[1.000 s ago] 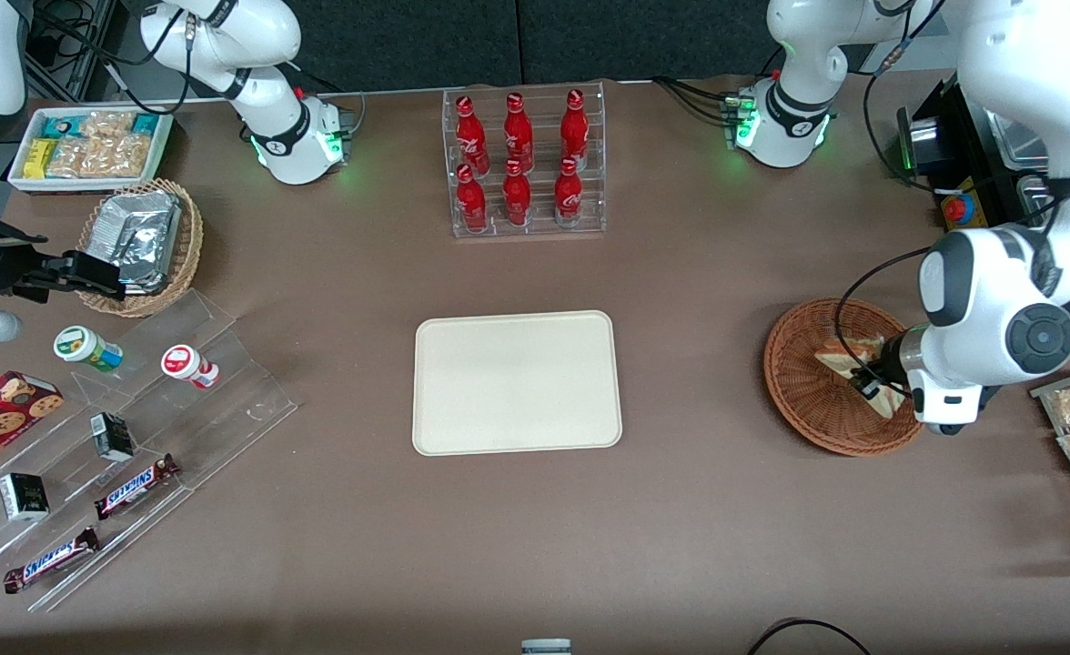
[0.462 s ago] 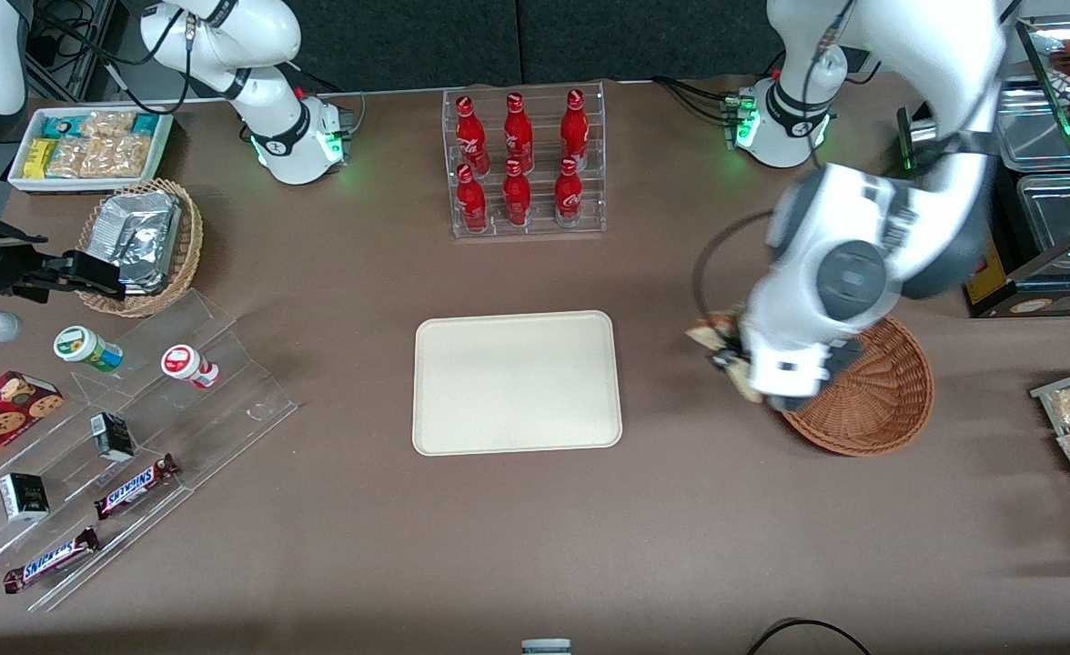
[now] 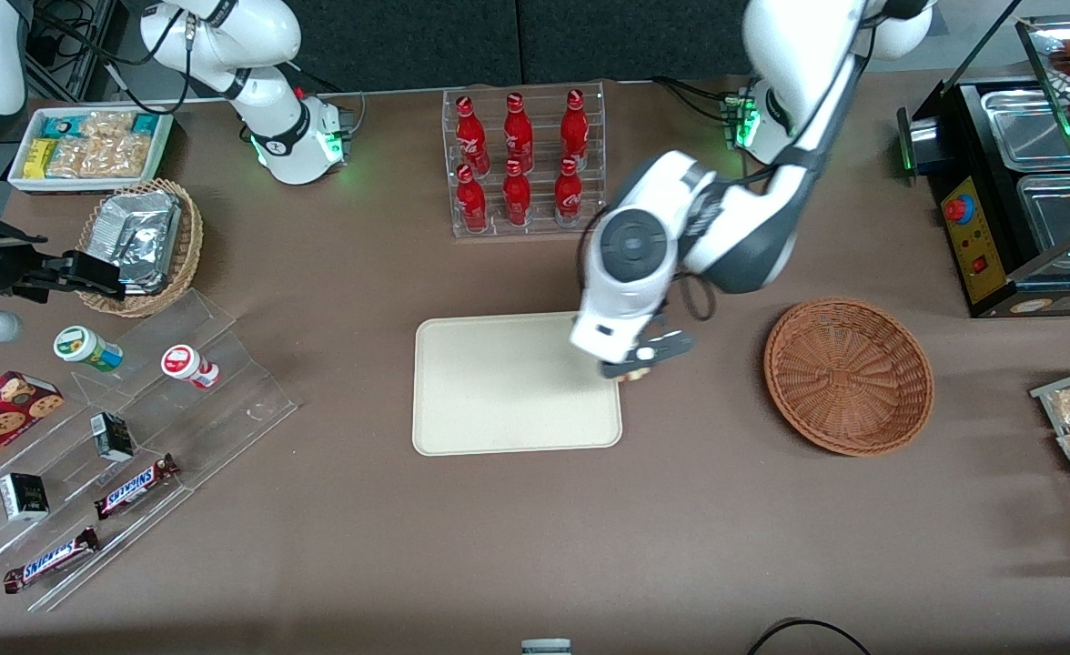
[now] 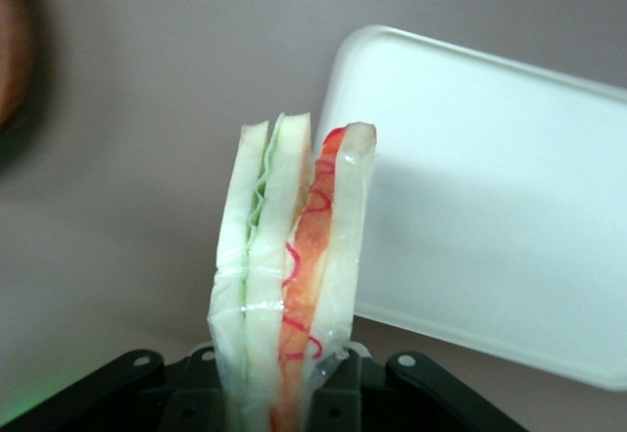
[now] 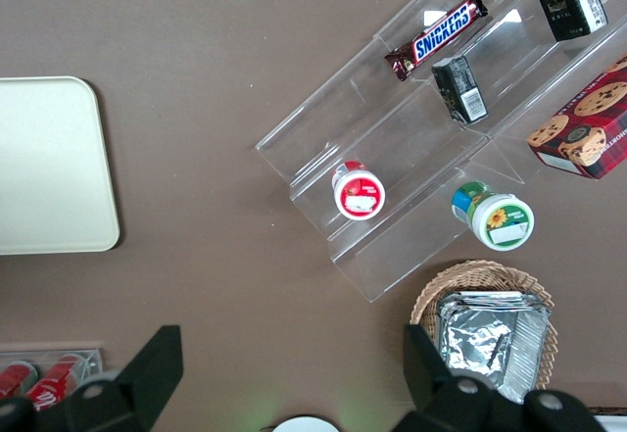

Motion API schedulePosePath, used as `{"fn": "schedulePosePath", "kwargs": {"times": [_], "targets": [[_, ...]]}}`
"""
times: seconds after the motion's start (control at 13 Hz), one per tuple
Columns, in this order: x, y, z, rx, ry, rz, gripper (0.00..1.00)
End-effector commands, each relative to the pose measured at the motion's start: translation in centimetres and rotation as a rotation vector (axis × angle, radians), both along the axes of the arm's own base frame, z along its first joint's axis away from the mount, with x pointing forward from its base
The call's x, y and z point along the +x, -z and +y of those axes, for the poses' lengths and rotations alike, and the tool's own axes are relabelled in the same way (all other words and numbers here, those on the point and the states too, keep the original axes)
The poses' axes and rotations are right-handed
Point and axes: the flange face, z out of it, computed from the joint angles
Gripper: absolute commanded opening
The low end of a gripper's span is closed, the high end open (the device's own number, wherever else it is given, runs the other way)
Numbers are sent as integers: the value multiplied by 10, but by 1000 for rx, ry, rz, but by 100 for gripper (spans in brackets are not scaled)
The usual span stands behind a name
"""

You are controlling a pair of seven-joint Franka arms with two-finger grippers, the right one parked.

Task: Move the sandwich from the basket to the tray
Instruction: 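Lower the sandwich onto the tray and open the left gripper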

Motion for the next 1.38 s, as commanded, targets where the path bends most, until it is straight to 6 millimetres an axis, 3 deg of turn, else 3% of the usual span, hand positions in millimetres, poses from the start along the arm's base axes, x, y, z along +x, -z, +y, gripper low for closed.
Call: {"fn": "schedulePosePath", "kwargs": {"times": [0.0,0.08,0.23,0.46,0.69,0.85,1.08,1.15,1.23,1.31], "targets": [[12,23,-38,-50,150,-56,0],[14,29,-45,-76,156,-86,0],[-2,56,-74,-98,197,-104,0],[-9,91,-83,-92,248,-71,0],[-3,145,-87,-107,299,-79,0],[-1,162,-89,-114,241,-101,0],[-2,169,-87,-100,185,-96,0],[-3,170,-86,-96,185,-93,15],[-3,168,-86,-95,174,-97,78],[-3,161,-88,-97,166,-102,100]]}}
